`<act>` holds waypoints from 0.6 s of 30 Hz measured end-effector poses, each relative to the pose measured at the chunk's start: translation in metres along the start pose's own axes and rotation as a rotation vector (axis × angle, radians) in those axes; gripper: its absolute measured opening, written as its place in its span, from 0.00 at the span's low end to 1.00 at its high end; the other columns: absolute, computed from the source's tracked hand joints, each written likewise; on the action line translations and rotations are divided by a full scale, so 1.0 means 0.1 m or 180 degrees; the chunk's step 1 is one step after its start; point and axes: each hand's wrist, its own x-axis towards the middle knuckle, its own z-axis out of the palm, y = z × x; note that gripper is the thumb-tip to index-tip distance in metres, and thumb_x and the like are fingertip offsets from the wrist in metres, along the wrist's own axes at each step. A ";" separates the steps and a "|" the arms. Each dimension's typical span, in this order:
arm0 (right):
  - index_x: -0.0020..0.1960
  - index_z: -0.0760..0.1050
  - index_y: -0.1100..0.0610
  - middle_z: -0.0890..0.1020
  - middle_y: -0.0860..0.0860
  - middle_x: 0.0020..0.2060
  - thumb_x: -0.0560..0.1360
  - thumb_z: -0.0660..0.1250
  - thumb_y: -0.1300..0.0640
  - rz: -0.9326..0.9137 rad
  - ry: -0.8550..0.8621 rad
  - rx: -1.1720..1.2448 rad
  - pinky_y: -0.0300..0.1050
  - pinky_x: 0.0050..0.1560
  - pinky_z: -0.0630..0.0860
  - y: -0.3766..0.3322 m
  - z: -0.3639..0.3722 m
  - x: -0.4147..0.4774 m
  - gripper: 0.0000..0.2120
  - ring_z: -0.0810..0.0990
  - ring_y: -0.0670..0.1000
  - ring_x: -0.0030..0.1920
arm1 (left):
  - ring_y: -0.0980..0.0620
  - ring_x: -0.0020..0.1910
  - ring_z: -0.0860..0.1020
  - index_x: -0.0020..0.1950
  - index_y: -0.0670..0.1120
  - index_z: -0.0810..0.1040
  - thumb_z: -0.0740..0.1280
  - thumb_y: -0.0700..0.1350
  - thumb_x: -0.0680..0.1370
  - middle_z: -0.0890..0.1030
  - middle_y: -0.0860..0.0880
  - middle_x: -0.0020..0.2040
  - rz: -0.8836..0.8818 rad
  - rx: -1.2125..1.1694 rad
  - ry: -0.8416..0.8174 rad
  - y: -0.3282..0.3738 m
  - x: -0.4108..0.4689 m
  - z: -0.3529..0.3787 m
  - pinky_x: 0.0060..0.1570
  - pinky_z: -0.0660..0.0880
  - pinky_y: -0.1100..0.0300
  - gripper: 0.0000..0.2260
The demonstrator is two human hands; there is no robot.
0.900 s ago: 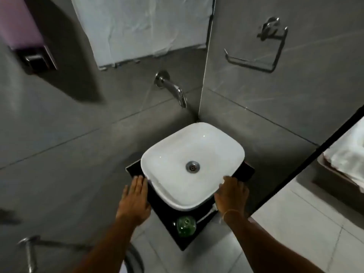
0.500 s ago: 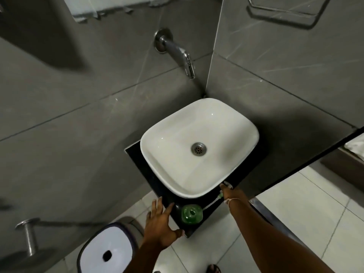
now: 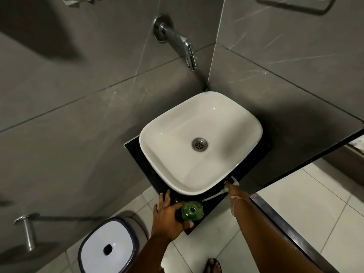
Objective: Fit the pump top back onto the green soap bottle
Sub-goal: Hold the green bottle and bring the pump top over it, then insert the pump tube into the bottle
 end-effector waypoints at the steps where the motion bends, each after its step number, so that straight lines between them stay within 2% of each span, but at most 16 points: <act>1: 0.58 0.77 0.64 0.79 0.64 0.60 0.74 0.68 0.45 -0.0198 0.0088 -0.0074 0.55 0.60 0.72 0.00 -0.06 -0.12 0.24 0.77 0.64 0.60 | 0.43 0.78 0.43 0.64 0.63 0.73 0.74 0.63 0.62 0.48 0.46 0.80 0.0021 0.0050 -0.0002 -0.01 0.01 0.00 0.75 0.51 0.40 0.31; 3: 0.42 0.80 0.62 0.84 0.64 0.46 0.72 0.68 0.41 -0.0789 0.0396 -0.0091 0.57 0.51 0.74 0.09 -0.20 -0.38 0.22 0.80 0.63 0.48 | 0.43 0.78 0.42 0.65 0.63 0.73 0.73 0.65 0.63 0.48 0.46 0.80 0.0065 0.0131 0.0005 -0.03 0.01 -0.01 0.75 0.50 0.39 0.31; 5: 0.39 0.79 0.57 0.84 0.58 0.37 0.70 0.68 0.35 -0.1387 0.0608 0.0143 0.58 0.48 0.77 0.19 -0.35 -0.75 0.23 0.82 0.59 0.42 | 0.43 0.78 0.42 0.65 0.64 0.71 0.73 0.66 0.63 0.48 0.47 0.80 0.0109 0.0211 0.0001 -0.04 0.02 0.00 0.75 0.49 0.38 0.32; 7: 0.43 0.79 0.50 0.84 0.50 0.38 0.68 0.68 0.33 -0.1964 0.0570 0.0230 0.54 0.48 0.79 0.24 -0.47 -1.11 0.20 0.83 0.54 0.43 | 0.43 0.78 0.42 0.66 0.64 0.71 0.72 0.66 0.63 0.47 0.47 0.80 0.0117 0.0233 -0.0007 -0.05 0.03 0.00 0.75 0.48 0.38 0.32; 9: 0.44 0.79 0.45 0.83 0.48 0.41 0.66 0.70 0.36 -0.2331 0.0472 0.0369 0.55 0.49 0.80 0.24 -0.48 -1.37 0.15 0.82 0.52 0.45 | 0.44 0.78 0.41 0.65 0.63 0.71 0.72 0.66 0.63 0.47 0.48 0.80 0.0125 0.0226 0.0001 -0.06 0.03 0.00 0.75 0.47 0.38 0.31; 11: 0.45 0.78 0.42 0.81 0.43 0.44 0.63 0.70 0.34 -0.2587 0.0460 0.0219 0.51 0.47 0.79 0.23 -0.40 -1.52 0.16 0.80 0.46 0.48 | 0.44 0.78 0.41 0.65 0.63 0.71 0.72 0.66 0.63 0.47 0.48 0.80 0.0135 0.0237 0.0013 -0.07 0.04 0.01 0.75 0.47 0.38 0.32; 13: 0.44 0.76 0.41 0.80 0.41 0.45 0.61 0.68 0.31 -0.2784 0.0469 0.0047 0.47 0.47 0.77 0.21 -0.28 -1.56 0.18 0.78 0.46 0.50 | 0.44 0.78 0.41 0.66 0.64 0.71 0.71 0.67 0.63 0.47 0.48 0.80 0.0130 0.0264 0.0015 -0.08 0.03 0.02 0.75 0.46 0.39 0.32; 16: 0.38 0.72 0.45 0.78 0.38 0.41 0.62 0.69 0.32 -0.3008 0.0588 -0.0254 0.52 0.46 0.76 0.25 -0.10 -1.46 0.18 0.76 0.50 0.49 | 0.45 0.78 0.41 0.67 0.66 0.69 0.71 0.66 0.63 0.47 0.49 0.80 0.0135 0.0298 0.0047 -0.08 0.03 0.02 0.75 0.46 0.38 0.33; 18: 0.37 0.70 0.45 0.77 0.39 0.41 0.64 0.70 0.34 -0.3176 0.0600 -0.0310 0.56 0.46 0.75 0.34 0.00 -1.35 0.17 0.75 0.50 0.47 | 0.45 0.78 0.40 0.67 0.66 0.69 0.71 0.66 0.64 0.47 0.49 0.80 0.0131 0.0302 0.0054 -0.08 0.03 0.02 0.75 0.46 0.38 0.32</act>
